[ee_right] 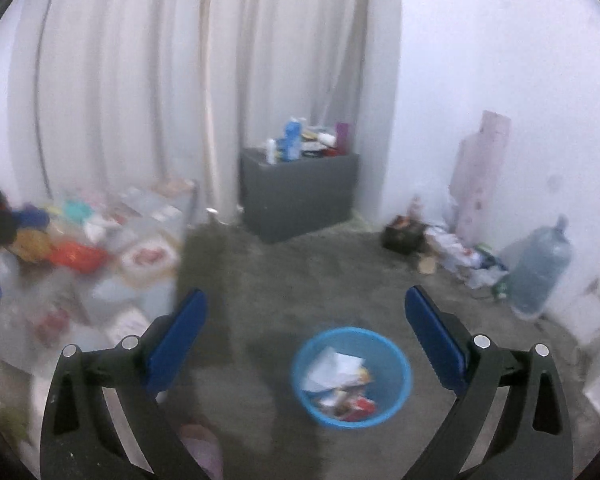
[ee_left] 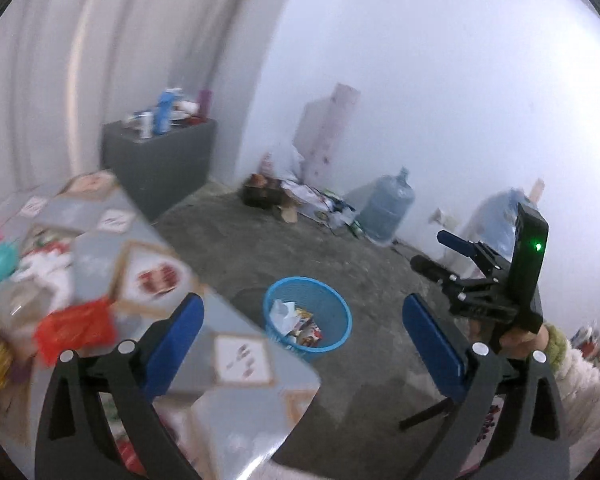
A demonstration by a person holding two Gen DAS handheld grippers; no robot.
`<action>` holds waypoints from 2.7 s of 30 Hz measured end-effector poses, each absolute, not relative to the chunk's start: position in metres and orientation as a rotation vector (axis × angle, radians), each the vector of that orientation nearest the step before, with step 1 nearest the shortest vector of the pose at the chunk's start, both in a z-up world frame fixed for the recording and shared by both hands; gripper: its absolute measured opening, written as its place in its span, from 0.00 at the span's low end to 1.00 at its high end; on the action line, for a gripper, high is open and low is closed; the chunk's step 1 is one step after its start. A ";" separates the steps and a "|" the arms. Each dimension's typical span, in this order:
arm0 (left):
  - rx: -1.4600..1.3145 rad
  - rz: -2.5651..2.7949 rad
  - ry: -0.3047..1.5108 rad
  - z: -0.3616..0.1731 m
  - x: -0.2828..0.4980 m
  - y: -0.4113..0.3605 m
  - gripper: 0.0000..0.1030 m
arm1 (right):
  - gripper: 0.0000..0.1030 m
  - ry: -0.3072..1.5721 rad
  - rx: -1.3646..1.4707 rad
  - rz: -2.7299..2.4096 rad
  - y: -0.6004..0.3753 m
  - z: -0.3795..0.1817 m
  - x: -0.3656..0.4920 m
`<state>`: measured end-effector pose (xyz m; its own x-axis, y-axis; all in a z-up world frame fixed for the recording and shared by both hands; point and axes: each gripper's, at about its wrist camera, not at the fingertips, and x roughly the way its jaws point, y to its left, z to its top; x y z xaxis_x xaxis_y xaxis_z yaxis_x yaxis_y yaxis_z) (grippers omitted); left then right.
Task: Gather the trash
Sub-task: 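Move both tools back over the table toward the red wrapper and clear cup, then grasp the clear plastic cup with the left gripper while the right gripper grasps the red wrapper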
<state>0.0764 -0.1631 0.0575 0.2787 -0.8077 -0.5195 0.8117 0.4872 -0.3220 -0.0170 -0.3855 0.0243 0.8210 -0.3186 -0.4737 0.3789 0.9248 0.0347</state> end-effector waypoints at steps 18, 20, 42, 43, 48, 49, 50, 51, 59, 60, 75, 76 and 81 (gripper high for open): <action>0.686 -1.066 0.496 0.058 0.132 -0.036 0.95 | 0.92 0.494 -0.289 0.266 -0.255 0.063 0.081; 0.776 -1.099 0.521 0.052 0.149 -0.039 0.95 | 0.92 0.510 -0.352 0.344 -0.239 0.059 0.096; 1.024 -1.190 0.738 -0.030 0.277 -0.080 0.88 | 0.67 0.822 -0.469 0.853 -0.177 -0.041 0.265; 1.028 -1.195 0.745 -0.032 0.277 -0.081 0.88 | 0.67 0.830 -0.470 0.860 -0.177 -0.043 0.266; 1.073 -1.210 0.770 -0.044 0.283 -0.085 0.83 | 0.67 0.865 -0.473 0.880 -0.176 -0.055 0.271; 1.077 -1.210 0.780 -0.046 0.285 -0.086 0.81 | 0.67 0.868 -0.470 0.883 -0.177 -0.056 0.271; 1.082 -1.212 0.789 -0.048 0.286 -0.087 0.80 | 0.67 0.873 -0.466 0.889 -0.178 -0.057 0.272; 1.087 -1.213 0.794 -0.051 0.287 -0.088 0.77 | 0.67 0.879 -0.464 0.894 -0.178 -0.057 0.272; 1.098 -1.219 0.813 -0.057 0.290 -0.093 0.74 | 0.61 0.899 -0.471 0.907 -0.181 -0.063 0.270; 1.103 -1.216 0.810 -0.058 0.291 -0.093 0.74 | 0.59 0.896 -0.468 0.907 -0.182 -0.062 0.271; 1.107 -1.224 0.826 -0.061 0.294 -0.098 0.75 | 0.54 0.883 -0.454 0.915 -0.189 -0.062 0.276; 1.109 -1.228 0.827 -0.061 0.295 -0.098 0.77 | 0.54 0.882 -0.455 0.916 -0.191 -0.061 0.275; 1.149 -1.224 0.821 -0.067 0.293 -0.101 0.83 | 0.54 0.880 -0.452 0.916 -0.194 -0.061 0.273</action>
<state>0.2926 -0.1014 -0.0669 0.1955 -0.2765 -0.9409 0.9755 -0.0440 0.2156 0.2733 -0.1936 -0.0608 0.3087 0.4920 -0.8140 -0.8331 0.5528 0.0183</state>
